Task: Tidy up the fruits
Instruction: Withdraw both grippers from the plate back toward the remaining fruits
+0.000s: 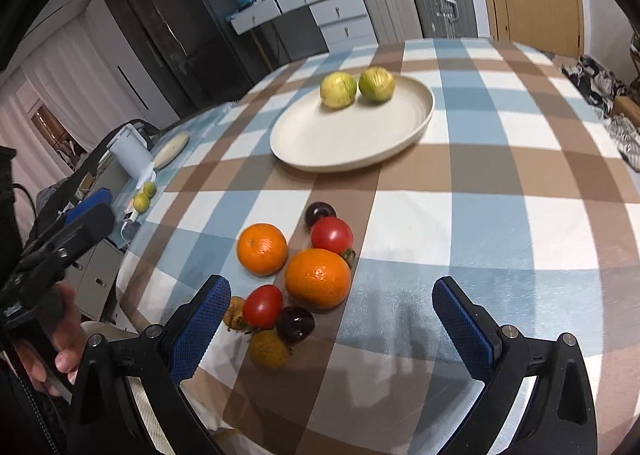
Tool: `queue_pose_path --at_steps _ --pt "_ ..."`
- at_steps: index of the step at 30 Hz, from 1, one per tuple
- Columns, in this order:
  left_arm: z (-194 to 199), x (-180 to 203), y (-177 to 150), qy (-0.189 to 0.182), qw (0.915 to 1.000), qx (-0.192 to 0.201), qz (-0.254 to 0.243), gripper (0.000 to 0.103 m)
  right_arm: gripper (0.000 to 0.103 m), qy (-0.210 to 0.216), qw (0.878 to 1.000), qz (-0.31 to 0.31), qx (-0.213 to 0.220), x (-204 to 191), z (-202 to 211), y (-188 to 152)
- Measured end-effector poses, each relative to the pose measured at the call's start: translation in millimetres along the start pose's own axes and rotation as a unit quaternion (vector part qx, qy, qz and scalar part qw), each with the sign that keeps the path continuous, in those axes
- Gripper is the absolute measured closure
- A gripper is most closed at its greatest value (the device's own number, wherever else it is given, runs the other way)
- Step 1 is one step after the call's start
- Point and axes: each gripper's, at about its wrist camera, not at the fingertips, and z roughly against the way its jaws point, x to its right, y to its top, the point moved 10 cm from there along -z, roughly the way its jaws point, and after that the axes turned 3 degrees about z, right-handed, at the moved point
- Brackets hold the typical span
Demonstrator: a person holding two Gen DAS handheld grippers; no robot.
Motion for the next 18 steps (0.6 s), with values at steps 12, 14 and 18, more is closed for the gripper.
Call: queue_pose_path --at_steps 12,14,18 --pt "-10.4 -2.0 -7.1 -0.02 0.999 -0.03 0.026 0.001 0.002 0.039 0.999 -0.009 -0.023 -3.0 -25.1 3.4" --pt "-10.9 -1.5 -7.4 -0.02 0.999 -0.03 0.026 0.001 0.01 0.04 0.999 -0.006 -0.027 -4.6 -28.2 3.3" --pt "-11.6 -1.4 -7.8 -0.019 0.999 -0.031 0.026 0.001 0.024 0.047 0.998 -0.002 -0.044 -8.7 -37.6 0.4"
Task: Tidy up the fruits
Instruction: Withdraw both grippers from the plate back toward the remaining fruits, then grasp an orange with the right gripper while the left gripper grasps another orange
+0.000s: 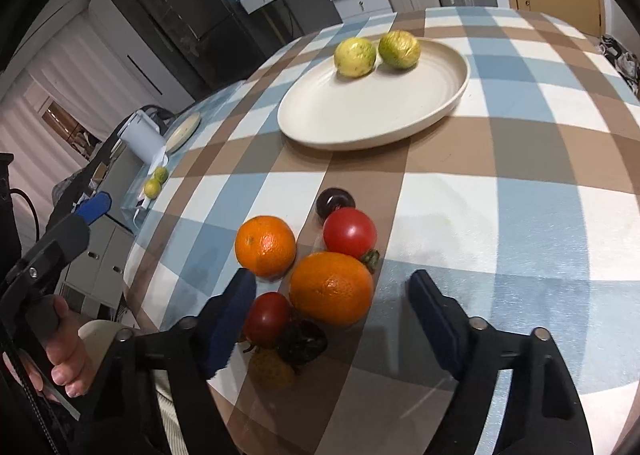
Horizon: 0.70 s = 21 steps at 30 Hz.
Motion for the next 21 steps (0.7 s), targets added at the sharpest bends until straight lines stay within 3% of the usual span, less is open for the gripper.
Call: queue_pose_path --at_steps 2,4,6,12,21 --pt "0.1 -0.2 -0.5 0.0 1.0 -0.001 0.0 0.001 0.03 -0.006 1.0 0.007 0.001 -1.3 -1.6 1.1" --pt "0.2 -0.1 -0.4 0.0 1.0 0.0 0.0 0.001 0.053 -0.007 1.0 0.01 -0.004 -2.0 -2.7 1.0" --pt "0.2 -0.4 -0.4 0.001 1.0 0.0 0.0 0.001 0.058 -0.008 1.0 0.007 -0.007 -0.3 -3.0 0.4" --pt "-4.6 -6.0 -5.7 0.009 0.9999 -0.004 0.002 0.001 0.06 -0.006 1.0 -0.009 -0.003 5.5 4.8 1.2" --pt "-18.4 -0.9 -11.9 0.023 0.9993 -0.021 -0.017 0.001 0.06 0.015 0.999 -0.027 0.043 6.5 39.1 16.7"
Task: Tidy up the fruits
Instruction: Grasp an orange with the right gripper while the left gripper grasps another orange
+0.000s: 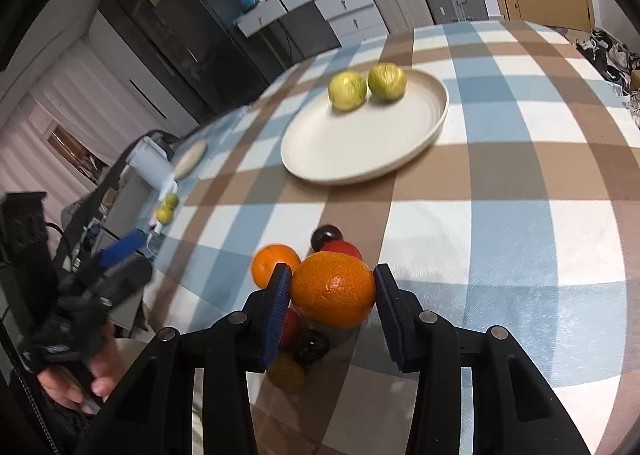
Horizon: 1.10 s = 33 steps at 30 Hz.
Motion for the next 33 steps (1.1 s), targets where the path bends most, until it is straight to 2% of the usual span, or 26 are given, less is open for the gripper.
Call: queue_pose_path --at_steps 10,16,25,30,32,33 --pt "-37.9 45.9 6.0 -0.014 0.9955 -0.05 -0.079 0.001 0.06 0.023 0.998 -0.016 0.049 2.9 42.1 17.8" --pt "-74.0 55.9 -1.7 -0.01 0.9902 -0.095 -0.102 0.001 0.06 0.027 0.997 -0.032 0.066 15.4 60.0 22.4" --pt "-105.2 53.0 -10.5 -0.007 0.9865 -0.127 -0.103 0.002 0.06 0.03 0.996 -0.041 0.07 21.4 65.8 24.4" --pt "-113.3 52.7 -13.5 -0.024 0.9849 -0.143 -0.094 0.014 0.06 0.034 0.997 -0.03 0.065 13.5 62.0 22.2" --pt "-113.6 52.9 -13.8 -0.033 0.9846 -0.146 -0.089 0.03 0.06 0.035 0.997 -0.025 0.063 11.2 60.6 22.1" --pt "-113.0 54.1 -14.4 -0.041 0.984 -0.149 -0.088 0.047 0.06 0.035 0.997 -0.024 0.062 10.8 59.7 21.7"
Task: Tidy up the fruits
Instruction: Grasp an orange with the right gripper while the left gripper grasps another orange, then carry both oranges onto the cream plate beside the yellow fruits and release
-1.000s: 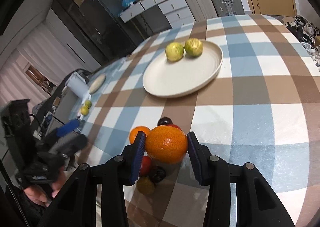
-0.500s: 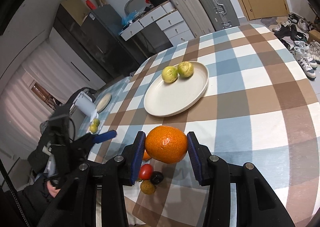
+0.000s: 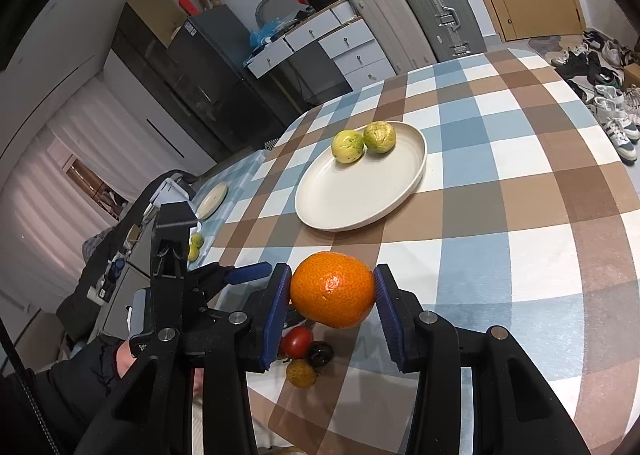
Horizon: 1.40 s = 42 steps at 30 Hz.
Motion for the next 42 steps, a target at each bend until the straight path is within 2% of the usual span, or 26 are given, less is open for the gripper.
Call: queue_pose_path --at_steps 1,3,18,20,22,25,27,29,31,33,35,37,42 --pt "0.0 1.4 -0.8 -0.007 1.0 -0.004 -0.002 0.056 0.06 0.0 1.0 0.0 -0.001 0.2 -1.0 -0.5" --pt "1.4 7.3 -2.6 -0.02 0.9997 -0.007 -0.007 0.065 0.06 -0.002 1.0 -0.003 -0.003 1.6 -2.2 -1.6" --pt "18.3 10.3 -0.7 -0.019 0.9996 0.014 -0.015 0.066 0.06 -0.01 1.0 -0.013 -0.014 9.8 -10.0 -5.1" --pt "23.0 11.3 1.7 -0.022 0.9994 0.022 -0.016 0.072 0.06 -0.012 1.0 -0.013 -0.017 10.6 -11.5 -6.5" --pt "30.5 11.2 6.4 -0.021 0.999 0.036 -0.018 0.082 0.06 -0.014 1.0 -0.013 -0.02 11.4 -12.9 -7.7" --pt "33.7 9.7 6.9 -0.011 0.9988 0.043 -0.023 0.082 0.06 -0.016 0.999 -0.016 -0.022 12.9 -14.2 -9.1" --pt "31.7 12.5 4.8 -0.022 0.9987 0.038 -0.026 0.082 0.06 -0.016 0.999 -0.018 -0.026 13.3 -17.0 -10.4" --pt "30.6 13.2 4.3 -0.024 0.9987 0.036 -0.027 0.08 0.06 -0.019 0.999 -0.018 -0.032 13.5 -20.4 -12.9" --pt "28.1 11.6 3.6 -0.024 0.9989 0.033 -0.024 0.066 0.06 -0.019 0.999 -0.017 -0.036 12.8 -22.8 -14.0" --pt "24.3 8.0 2.1 -0.027 0.9993 0.023 -0.01 0.058 0.06 -0.017 0.999 -0.015 -0.035 11.4 -23.1 -13.9" --pt "22.9 4.8 1.5 -0.034 0.9992 0.019 0.003 0.056 0.06 -0.015 0.999 -0.013 -0.036 10.1 -23.3 -14.0" --pt "20.6 2.7 0.4 -0.03 0.9994 0.016 0.005 0.046 0.06 -0.015 0.999 -0.012 -0.036 9.7 -22.9 -14.9" --pt "11.0 9.3 -4.0 -0.038 0.9993 0.004 0.0 0.043 0.06 -0.014 0.999 -0.015 -0.034 8.6 -22.8 -14.9"
